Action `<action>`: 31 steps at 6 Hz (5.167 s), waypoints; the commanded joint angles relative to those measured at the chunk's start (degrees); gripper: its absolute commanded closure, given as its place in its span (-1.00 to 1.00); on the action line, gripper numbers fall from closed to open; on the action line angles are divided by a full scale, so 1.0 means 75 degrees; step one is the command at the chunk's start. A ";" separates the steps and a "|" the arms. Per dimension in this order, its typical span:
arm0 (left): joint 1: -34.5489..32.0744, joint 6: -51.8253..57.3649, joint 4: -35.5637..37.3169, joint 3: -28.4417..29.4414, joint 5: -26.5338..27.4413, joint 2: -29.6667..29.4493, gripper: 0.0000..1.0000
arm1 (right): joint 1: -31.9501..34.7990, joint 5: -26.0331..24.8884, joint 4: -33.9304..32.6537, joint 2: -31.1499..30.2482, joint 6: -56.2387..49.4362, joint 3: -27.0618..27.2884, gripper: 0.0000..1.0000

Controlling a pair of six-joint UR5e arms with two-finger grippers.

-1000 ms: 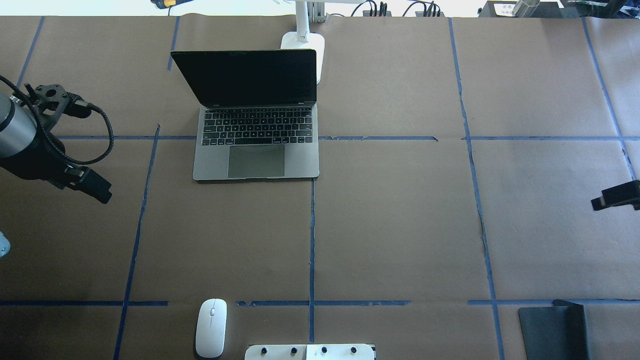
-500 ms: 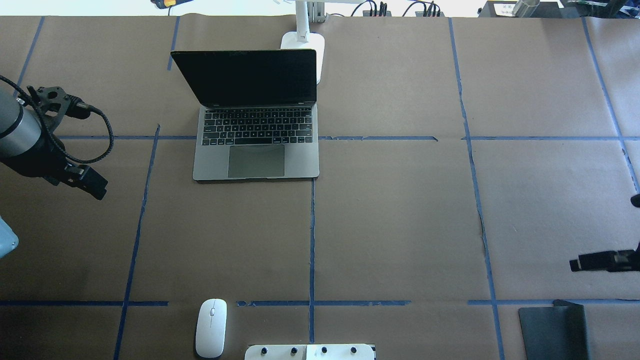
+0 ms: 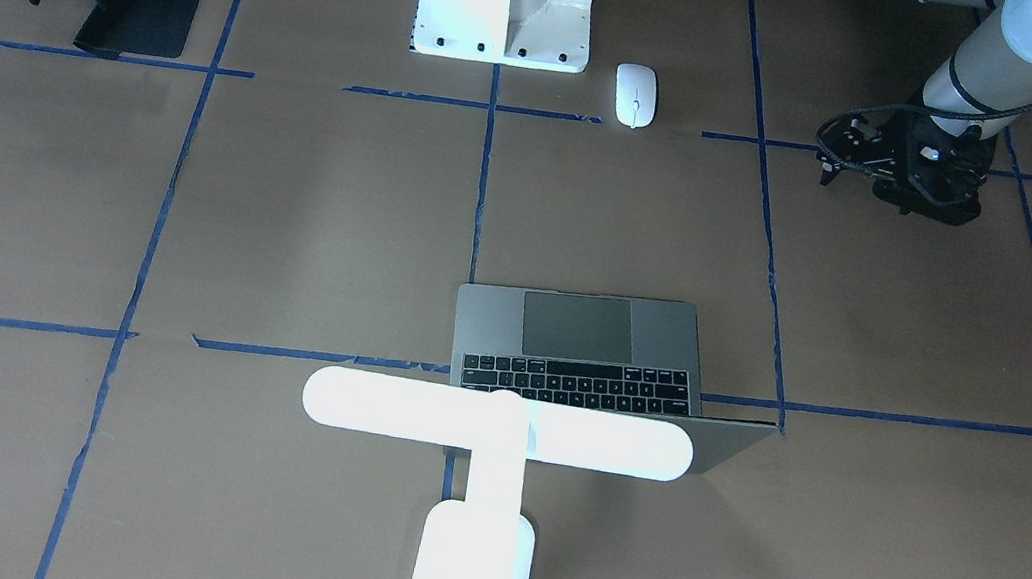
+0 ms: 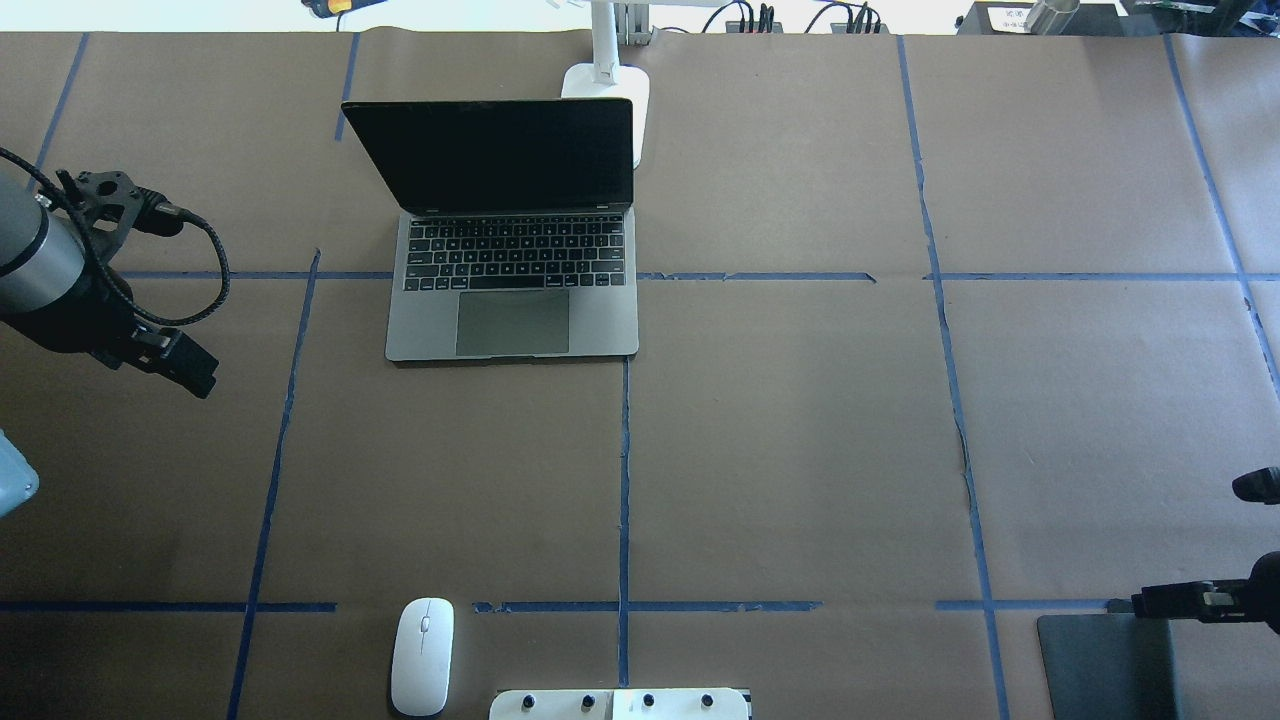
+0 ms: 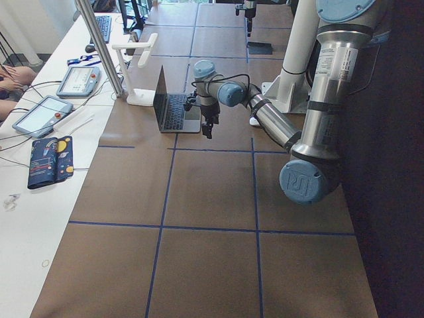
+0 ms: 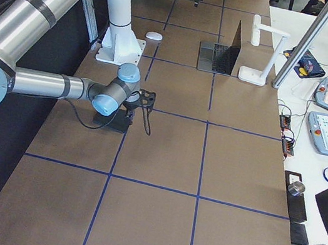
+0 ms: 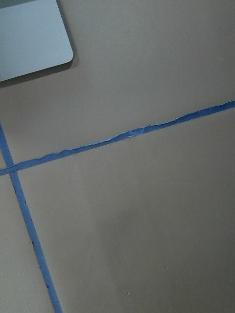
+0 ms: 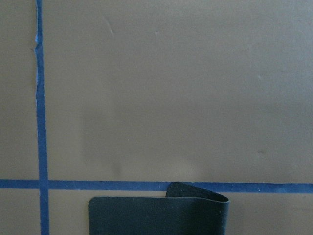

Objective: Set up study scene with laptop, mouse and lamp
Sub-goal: 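Withdraw the left gripper while the right gripper reaches for the mouse pad, then grasp the dark mouse pad with the right gripper and carry it beside the laptop, then release the mouse pad and retract the right arm while the left reaches for the mouse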

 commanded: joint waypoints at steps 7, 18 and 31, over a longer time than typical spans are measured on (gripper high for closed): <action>-0.0035 -0.0025 0.0009 -0.0090 0.0000 0.0009 -1.00 | -0.1487 -0.0779 0.1907 0.0082 0.0564 -0.1631 -0.67; -0.0035 -0.0072 0.0009 -0.0242 -0.0047 0.0056 -1.00 | 0.0291 -0.1236 0.1477 0.2197 0.1081 -0.1253 1.00; -0.0024 -0.0142 0.0020 -0.0359 -0.0070 0.0009 -1.00 | 0.2532 -0.0091 -0.2487 0.9973 0.0859 -0.6096 -1.00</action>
